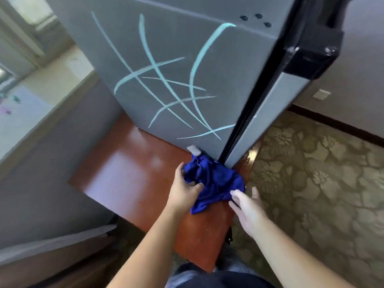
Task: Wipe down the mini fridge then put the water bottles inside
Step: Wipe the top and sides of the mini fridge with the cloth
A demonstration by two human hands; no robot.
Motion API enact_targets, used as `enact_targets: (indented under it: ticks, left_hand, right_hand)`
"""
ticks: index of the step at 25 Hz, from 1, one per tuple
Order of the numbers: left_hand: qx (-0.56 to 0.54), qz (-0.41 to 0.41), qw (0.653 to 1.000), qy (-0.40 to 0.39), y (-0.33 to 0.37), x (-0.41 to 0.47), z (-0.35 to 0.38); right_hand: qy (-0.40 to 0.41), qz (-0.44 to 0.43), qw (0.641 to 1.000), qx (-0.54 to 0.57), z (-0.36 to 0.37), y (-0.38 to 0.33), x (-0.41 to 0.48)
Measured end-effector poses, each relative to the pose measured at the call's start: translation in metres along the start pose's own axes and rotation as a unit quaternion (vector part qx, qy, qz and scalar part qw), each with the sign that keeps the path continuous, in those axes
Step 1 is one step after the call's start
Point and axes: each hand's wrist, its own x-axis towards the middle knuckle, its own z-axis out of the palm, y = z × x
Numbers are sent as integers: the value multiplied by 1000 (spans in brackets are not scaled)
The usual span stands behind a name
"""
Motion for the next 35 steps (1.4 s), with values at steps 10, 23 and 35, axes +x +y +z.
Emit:
enact_targets:
  ticks: [10,23,35]
  left_hand:
    - [537,59,840,-56,-22,27,21]
    - [-127,39,988,-81,56,43,-29]
    - [-231,295,914,-155,231,-95,-64]
  right_hand:
    - [-25,-146,886,-439,32,16,50]
    - [-2,-134,923,359,103,-19,-26]
    - [-148,-492,808,287,120,-133,-222]
